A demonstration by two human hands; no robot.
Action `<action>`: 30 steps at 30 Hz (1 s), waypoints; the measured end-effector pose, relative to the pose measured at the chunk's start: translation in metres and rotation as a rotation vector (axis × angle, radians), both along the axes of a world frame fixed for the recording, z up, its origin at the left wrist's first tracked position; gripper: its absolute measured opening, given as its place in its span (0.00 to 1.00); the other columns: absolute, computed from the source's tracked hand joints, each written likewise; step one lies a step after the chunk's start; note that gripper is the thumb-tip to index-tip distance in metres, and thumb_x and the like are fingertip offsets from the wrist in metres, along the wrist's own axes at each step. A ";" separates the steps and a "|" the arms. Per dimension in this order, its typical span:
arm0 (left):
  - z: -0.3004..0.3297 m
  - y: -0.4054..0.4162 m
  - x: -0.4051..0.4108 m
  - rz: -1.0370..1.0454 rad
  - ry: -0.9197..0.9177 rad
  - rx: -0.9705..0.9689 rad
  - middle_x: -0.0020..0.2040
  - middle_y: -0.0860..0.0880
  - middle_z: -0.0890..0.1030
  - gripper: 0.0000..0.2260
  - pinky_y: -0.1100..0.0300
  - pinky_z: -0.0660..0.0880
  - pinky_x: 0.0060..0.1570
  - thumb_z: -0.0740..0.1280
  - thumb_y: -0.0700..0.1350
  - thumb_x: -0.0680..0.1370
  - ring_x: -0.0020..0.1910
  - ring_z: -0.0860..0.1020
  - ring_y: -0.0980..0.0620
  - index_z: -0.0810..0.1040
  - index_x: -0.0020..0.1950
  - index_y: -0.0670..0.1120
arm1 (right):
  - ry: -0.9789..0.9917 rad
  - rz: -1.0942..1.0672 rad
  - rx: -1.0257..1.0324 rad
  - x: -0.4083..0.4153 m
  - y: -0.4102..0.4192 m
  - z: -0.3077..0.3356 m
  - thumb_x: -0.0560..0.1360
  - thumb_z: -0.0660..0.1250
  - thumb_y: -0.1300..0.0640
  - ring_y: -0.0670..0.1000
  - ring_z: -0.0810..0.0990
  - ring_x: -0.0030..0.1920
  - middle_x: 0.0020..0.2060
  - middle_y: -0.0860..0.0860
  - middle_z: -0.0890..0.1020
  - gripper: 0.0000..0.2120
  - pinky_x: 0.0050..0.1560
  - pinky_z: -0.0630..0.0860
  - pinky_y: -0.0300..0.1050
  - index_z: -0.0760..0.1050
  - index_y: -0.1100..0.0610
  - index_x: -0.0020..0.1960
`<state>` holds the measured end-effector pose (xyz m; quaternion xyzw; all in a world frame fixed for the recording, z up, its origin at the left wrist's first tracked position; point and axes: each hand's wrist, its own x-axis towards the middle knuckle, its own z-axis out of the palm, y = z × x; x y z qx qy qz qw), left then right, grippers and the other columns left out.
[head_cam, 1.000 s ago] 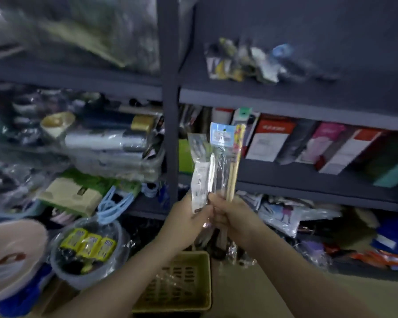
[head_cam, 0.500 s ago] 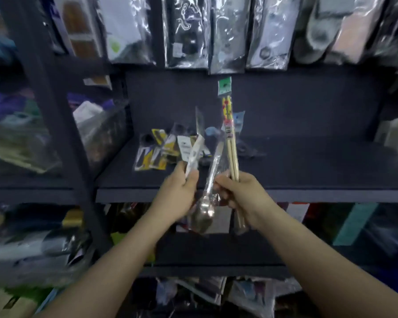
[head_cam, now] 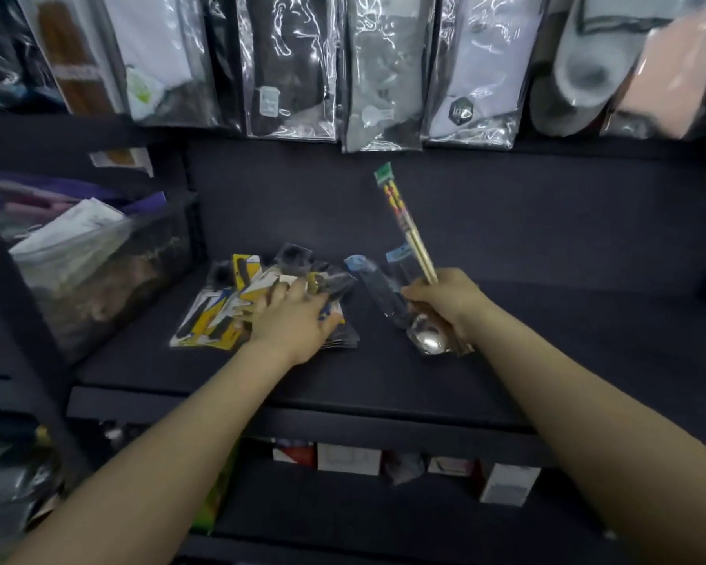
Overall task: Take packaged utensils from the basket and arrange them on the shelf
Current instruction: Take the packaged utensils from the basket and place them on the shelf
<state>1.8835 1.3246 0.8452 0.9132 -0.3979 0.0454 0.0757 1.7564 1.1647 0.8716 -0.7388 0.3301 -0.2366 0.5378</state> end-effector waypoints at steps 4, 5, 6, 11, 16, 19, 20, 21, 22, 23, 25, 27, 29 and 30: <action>0.006 0.007 -0.002 -0.111 -0.091 -0.205 0.71 0.43 0.64 0.20 0.48 0.62 0.66 0.55 0.55 0.78 0.69 0.60 0.40 0.70 0.66 0.46 | 0.179 0.015 -0.134 0.023 -0.019 -0.009 0.72 0.68 0.56 0.51 0.73 0.29 0.31 0.55 0.75 0.08 0.28 0.70 0.38 0.75 0.62 0.42; 0.010 0.007 -0.007 -0.182 -0.115 -0.254 0.68 0.43 0.68 0.21 0.49 0.63 0.65 0.55 0.55 0.77 0.68 0.63 0.40 0.72 0.63 0.45 | 0.213 0.013 -0.207 0.023 -0.024 -0.009 0.73 0.67 0.54 0.51 0.72 0.30 0.31 0.55 0.75 0.09 0.29 0.69 0.37 0.75 0.61 0.42; 0.014 0.004 -0.014 -0.264 -0.119 -0.303 0.65 0.43 0.71 0.22 0.50 0.65 0.63 0.54 0.56 0.75 0.65 0.67 0.41 0.75 0.61 0.44 | 0.217 0.001 -0.282 0.016 -0.028 -0.007 0.74 0.64 0.54 0.52 0.71 0.32 0.32 0.55 0.74 0.08 0.32 0.68 0.38 0.75 0.59 0.43; 0.029 -0.039 -0.076 -0.611 -0.026 -0.432 0.55 0.48 0.78 0.22 0.53 0.74 0.54 0.53 0.54 0.72 0.55 0.76 0.47 0.77 0.55 0.45 | 0.258 -0.208 -0.638 -0.091 -0.066 -0.006 0.76 0.59 0.65 0.59 0.78 0.48 0.50 0.59 0.80 0.14 0.46 0.70 0.45 0.72 0.59 0.60; 0.031 -0.109 -0.142 -0.836 0.035 -0.390 0.58 0.48 0.76 0.15 0.50 0.70 0.61 0.59 0.50 0.76 0.61 0.72 0.48 0.77 0.57 0.44 | 0.535 -0.562 -0.648 -0.213 -0.125 -0.031 0.74 0.59 0.67 0.66 0.76 0.57 0.55 0.67 0.78 0.13 0.54 0.72 0.54 0.74 0.65 0.57; 0.028 -0.139 -0.166 -0.897 0.052 -0.357 0.60 0.50 0.75 0.12 0.52 0.68 0.63 0.60 0.47 0.77 0.63 0.68 0.51 0.76 0.59 0.46 | 0.668 -0.628 -0.620 -0.252 -0.155 -0.040 0.73 0.59 0.68 0.66 0.75 0.57 0.54 0.69 0.78 0.11 0.53 0.71 0.52 0.73 0.69 0.54; 0.026 -0.145 -0.171 -0.911 0.048 -0.349 0.60 0.51 0.75 0.12 0.53 0.67 0.63 0.60 0.47 0.78 0.63 0.68 0.52 0.76 0.59 0.47 | 0.707 -0.643 -0.628 -0.259 -0.164 -0.042 0.73 0.59 0.68 0.66 0.75 0.56 0.53 0.69 0.78 0.10 0.52 0.72 0.51 0.72 0.69 0.53; 0.025 -0.150 -0.175 -0.919 0.051 -0.347 0.59 0.52 0.75 0.12 0.54 0.67 0.63 0.60 0.47 0.78 0.63 0.68 0.53 0.76 0.58 0.48 | 0.734 -0.650 -0.643 -0.264 -0.173 -0.044 0.73 0.59 0.68 0.65 0.76 0.55 0.53 0.68 0.78 0.09 0.51 0.72 0.51 0.72 0.69 0.52; 0.023 -0.154 -0.177 -0.921 0.062 -0.347 0.59 0.53 0.76 0.11 0.56 0.67 0.63 0.60 0.47 0.78 0.63 0.68 0.54 0.76 0.58 0.48 | 0.758 -0.647 -0.648 -0.266 -0.180 -0.047 0.74 0.59 0.67 0.65 0.76 0.55 0.53 0.68 0.78 0.09 0.52 0.73 0.51 0.73 0.68 0.52; 0.023 -0.156 -0.179 -0.917 0.074 -0.345 0.58 0.53 0.76 0.11 0.57 0.67 0.62 0.60 0.47 0.78 0.63 0.68 0.54 0.77 0.57 0.48 | 0.784 -0.638 -0.640 -0.266 -0.185 -0.049 0.74 0.58 0.67 0.64 0.76 0.55 0.53 0.67 0.78 0.08 0.53 0.72 0.52 0.74 0.67 0.51; 0.021 -0.157 -0.179 -0.905 0.080 -0.331 0.58 0.53 0.76 0.11 0.59 0.68 0.60 0.60 0.46 0.78 0.62 0.69 0.54 0.77 0.57 0.48 | 0.835 -0.639 -0.602 -0.263 -0.185 -0.051 0.77 0.57 0.65 0.64 0.74 0.57 0.56 0.65 0.78 0.08 0.58 0.70 0.54 0.75 0.64 0.50; 0.020 -0.153 -0.177 -0.891 0.086 -0.331 0.57 0.54 0.77 0.10 0.59 0.70 0.57 0.60 0.47 0.78 0.60 0.71 0.54 0.77 0.56 0.49 | 0.848 -0.677 -0.660 -0.257 -0.171 -0.049 0.78 0.55 0.61 0.64 0.70 0.62 0.61 0.62 0.74 0.11 0.63 0.67 0.56 0.74 0.63 0.55; 0.019 -0.142 -0.174 -0.863 0.098 -0.366 0.55 0.54 0.78 0.10 0.58 0.71 0.52 0.61 0.46 0.77 0.56 0.73 0.54 0.77 0.57 0.48 | 0.717 -0.680 -0.828 -0.246 -0.146 -0.046 0.78 0.55 0.60 0.64 0.71 0.62 0.61 0.62 0.75 0.15 0.61 0.68 0.56 0.73 0.63 0.60; 0.017 -0.134 -0.171 -0.849 0.094 -0.395 0.54 0.53 0.78 0.11 0.59 0.71 0.49 0.61 0.46 0.77 0.54 0.74 0.53 0.76 0.58 0.48 | 0.602 -0.645 -0.895 -0.238 -0.130 -0.045 0.78 0.56 0.60 0.64 0.72 0.60 0.58 0.62 0.76 0.14 0.58 0.69 0.55 0.74 0.63 0.60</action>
